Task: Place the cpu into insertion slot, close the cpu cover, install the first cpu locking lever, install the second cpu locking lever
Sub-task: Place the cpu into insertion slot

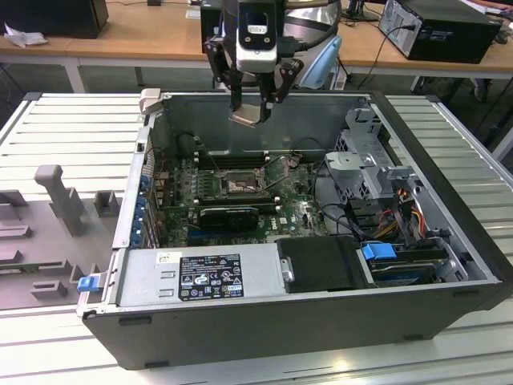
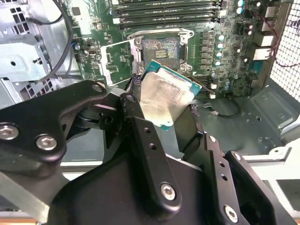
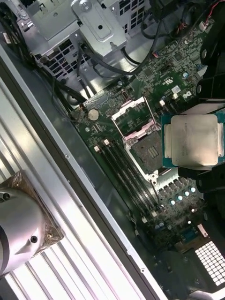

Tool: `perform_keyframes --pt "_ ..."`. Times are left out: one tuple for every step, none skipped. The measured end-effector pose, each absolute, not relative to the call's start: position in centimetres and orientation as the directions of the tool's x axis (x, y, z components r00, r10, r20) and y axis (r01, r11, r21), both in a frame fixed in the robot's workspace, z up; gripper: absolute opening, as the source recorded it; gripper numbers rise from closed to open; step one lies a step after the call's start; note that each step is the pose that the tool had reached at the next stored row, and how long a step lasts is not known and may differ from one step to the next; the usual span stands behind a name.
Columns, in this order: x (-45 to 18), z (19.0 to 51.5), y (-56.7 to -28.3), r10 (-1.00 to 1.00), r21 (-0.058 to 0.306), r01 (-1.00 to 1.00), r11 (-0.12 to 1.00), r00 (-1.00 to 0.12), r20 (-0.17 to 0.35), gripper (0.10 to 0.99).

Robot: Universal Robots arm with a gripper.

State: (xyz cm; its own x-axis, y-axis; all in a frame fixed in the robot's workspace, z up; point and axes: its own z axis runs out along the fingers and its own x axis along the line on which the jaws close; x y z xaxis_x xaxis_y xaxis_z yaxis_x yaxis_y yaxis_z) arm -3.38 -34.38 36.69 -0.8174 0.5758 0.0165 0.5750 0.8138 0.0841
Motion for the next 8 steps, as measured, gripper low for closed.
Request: perform_keyframes --pt "-3.38 36.67 -34.38 0.585 0.084 0.584 0.807 -0.811 0.016 0.529" --pt "-3.38 36.66 -34.38 0.592 0.084 0.591 0.802 -0.806 0.016 0.529" --pt "-3.38 36.65 -34.38 0.599 0.083 0.598 0.797 -0.801 0.016 0.529" --pt "-3.38 36.64 -34.38 0.604 0.083 0.603 0.793 -0.797 0.016 0.529" --pt "-3.38 36.63 -34.38 0.613 0.083 0.612 0.787 -0.790 0.016 0.529" --pt "-3.38 36.62 -34.38 0.620 0.083 0.619 0.781 -0.785 0.016 0.529" --pt "-3.38 36.62 -34.38 0.624 0.083 0.623 0.778 -0.781 0.016 0.529" --pt "-3.38 36.60 -34.38 0.636 0.083 0.634 0.769 -0.772 0.016 0.529"
